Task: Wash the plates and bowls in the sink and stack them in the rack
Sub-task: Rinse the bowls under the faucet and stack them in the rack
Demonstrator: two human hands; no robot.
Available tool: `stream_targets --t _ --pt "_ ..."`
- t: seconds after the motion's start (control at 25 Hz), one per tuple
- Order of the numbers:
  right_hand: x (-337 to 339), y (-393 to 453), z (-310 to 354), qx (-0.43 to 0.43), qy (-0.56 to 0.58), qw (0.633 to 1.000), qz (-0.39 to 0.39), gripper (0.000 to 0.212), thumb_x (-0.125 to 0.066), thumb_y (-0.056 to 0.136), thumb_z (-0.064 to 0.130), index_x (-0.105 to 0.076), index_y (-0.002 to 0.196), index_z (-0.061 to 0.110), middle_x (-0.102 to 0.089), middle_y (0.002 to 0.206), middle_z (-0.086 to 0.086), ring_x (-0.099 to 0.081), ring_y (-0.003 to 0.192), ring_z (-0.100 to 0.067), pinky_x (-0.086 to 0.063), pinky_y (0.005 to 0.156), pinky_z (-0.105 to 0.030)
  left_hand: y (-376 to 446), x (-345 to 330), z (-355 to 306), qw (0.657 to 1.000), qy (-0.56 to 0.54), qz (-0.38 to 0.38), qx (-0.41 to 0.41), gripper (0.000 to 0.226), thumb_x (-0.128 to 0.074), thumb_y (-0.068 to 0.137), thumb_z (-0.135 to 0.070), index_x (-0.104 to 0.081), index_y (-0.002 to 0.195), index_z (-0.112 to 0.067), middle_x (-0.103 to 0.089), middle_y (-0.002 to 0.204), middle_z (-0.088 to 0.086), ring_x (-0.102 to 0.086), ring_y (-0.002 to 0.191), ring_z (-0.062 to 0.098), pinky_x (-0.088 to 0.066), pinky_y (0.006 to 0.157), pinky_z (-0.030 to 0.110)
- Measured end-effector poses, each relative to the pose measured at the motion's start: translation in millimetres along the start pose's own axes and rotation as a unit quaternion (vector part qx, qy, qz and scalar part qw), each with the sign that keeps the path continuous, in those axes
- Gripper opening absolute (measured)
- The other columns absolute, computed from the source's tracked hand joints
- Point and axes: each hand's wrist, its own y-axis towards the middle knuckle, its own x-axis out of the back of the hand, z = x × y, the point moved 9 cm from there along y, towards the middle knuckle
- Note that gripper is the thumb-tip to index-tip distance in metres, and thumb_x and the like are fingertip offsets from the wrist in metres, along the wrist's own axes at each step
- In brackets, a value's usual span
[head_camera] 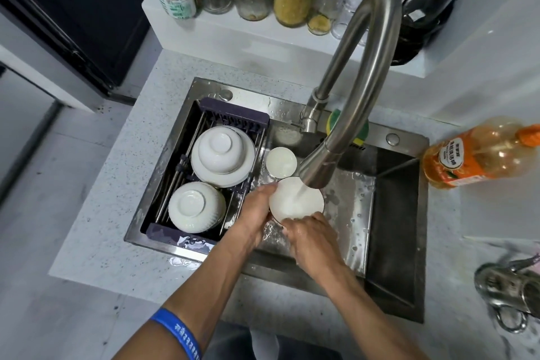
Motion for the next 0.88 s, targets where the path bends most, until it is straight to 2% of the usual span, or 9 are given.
stream_targets --t 0.08,0.28,0.44,0.6,0.72,0.76,0.8,0.84,0.88 --pt "1 -1 -3 -0.018 -0.007 1.0 -0.013 0.026 -0.076 0.067 0.007 -0.071 0.087 0.021 -0.075 0.078 0.0 -0.07 0.077 -0.019 -0.044 0.079 -0.029 -3 1 -2 1.0 -0.01 -0.002 -0.005 0.022 -0.051 0.099 -0.023 -0.071 0.103 -0.017 -0.073 0.095 0.0 -0.062 0.086 0.014 -0.048 0.07 0.026" --pt "2 0 3 -0.004 -0.005 1.0 -0.029 0.027 -0.07 0.067 0.001 -0.07 0.085 0.021 -0.074 0.077 0.0 -0.069 0.075 -0.02 -0.046 0.078 -0.031 -4 5 0 1.0 -0.012 -0.012 -0.016 0.021 -0.055 0.098 -0.016 -0.069 0.112 -0.013 -0.072 0.097 0.001 -0.064 0.085 0.014 -0.051 0.068 0.024" --pt "12 0 0 -0.027 -0.008 0.999 -0.045 0.031 -0.067 0.066 -0.005 -0.071 0.089 0.017 -0.074 0.077 -0.003 -0.068 0.075 -0.023 -0.047 0.079 -0.034 0 4 0 1.0 0.002 0.003 -0.02 0.024 -0.056 0.097 -0.014 -0.068 0.117 -0.009 -0.073 0.105 0.004 -0.066 0.089 0.014 -0.052 0.072 0.023" --pt "13 2 2 -0.024 0.004 0.998 -0.065 0.03 -0.066 0.066 -0.005 -0.069 0.085 0.018 -0.074 0.077 -0.002 -0.069 0.075 -0.023 -0.046 0.077 -0.033 3 5 2 1.0 -0.005 -0.003 -0.023 0.025 -0.058 0.096 -0.01 -0.066 0.119 -0.011 -0.074 0.108 0.005 -0.067 0.095 0.019 -0.055 0.08 0.029" --pt "12 0 -3 -0.011 -0.005 0.997 -0.081 0.031 -0.067 0.067 -0.003 -0.069 0.087 0.019 -0.075 0.081 0.0 -0.07 0.079 -0.022 -0.046 0.076 -0.032 0 1 0 0.999 0.022 0.015 -0.034 0.028 -0.059 0.096 -0.013 -0.066 0.124 -0.011 -0.074 0.109 0.004 -0.067 0.095 0.016 -0.055 0.08 0.028" --pt "10 -1 -1 0.001 0.028 0.995 -0.091 0.027 -0.066 0.071 0.0 -0.07 0.089 0.02 -0.075 0.083 0.001 -0.07 0.081 -0.021 -0.047 0.076 -0.031 2 -2 2 0.999 0.024 0.02 -0.039 0.031 -0.059 0.097 -0.016 -0.064 0.127 -0.013 -0.073 0.114 0.003 -0.067 0.099 0.014 -0.055 0.086 0.029" --pt "13 1 -5 -0.017 0.116 0.987 -0.114 0.021 -0.065 0.077 0.004 -0.072 0.091 0.019 -0.075 0.085 0.002 -0.069 0.082 -0.019 -0.049 0.074 -0.031 0 -5 1 0.998 0.023 0.029 -0.048 0.031 -0.058 0.098 -0.021 -0.064 0.128 -0.017 -0.072 0.117 0.0 -0.066 0.104 0.012 -0.053 0.093 0.031" --pt "15 3 -16 -0.079 0.267 0.95 -0.143 0.015 -0.066 0.084 0.009 -0.074 0.092 0.019 -0.075 0.086 0.003 -0.068 0.082 -0.017 -0.05 0.072 -0.03 0 -8 0 0.998 0.022 0.032 -0.056 0.029 -0.057 0.099 -0.024 -0.065 0.126 -0.02 -0.072 0.116 -0.005 -0.065 0.108 0.009 -0.051 0.097 0.031" --pt "7 6 -31 -0.162 0.447 0.867 -0.149 0.014 -0.066 0.088 0.01 -0.075 0.093 0.02 -0.076 0.086 0.004 -0.068 0.081 -0.016 -0.053 0.07 -0.029 -3 -14 -3 0.997 0.026 0.042 -0.065 0.024 -0.055 0.1 -0.025 -0.066 0.121 -0.024 -0.073 0.111 -0.011 -0.065 0.107 0.006 -0.051 0.096 0.027"
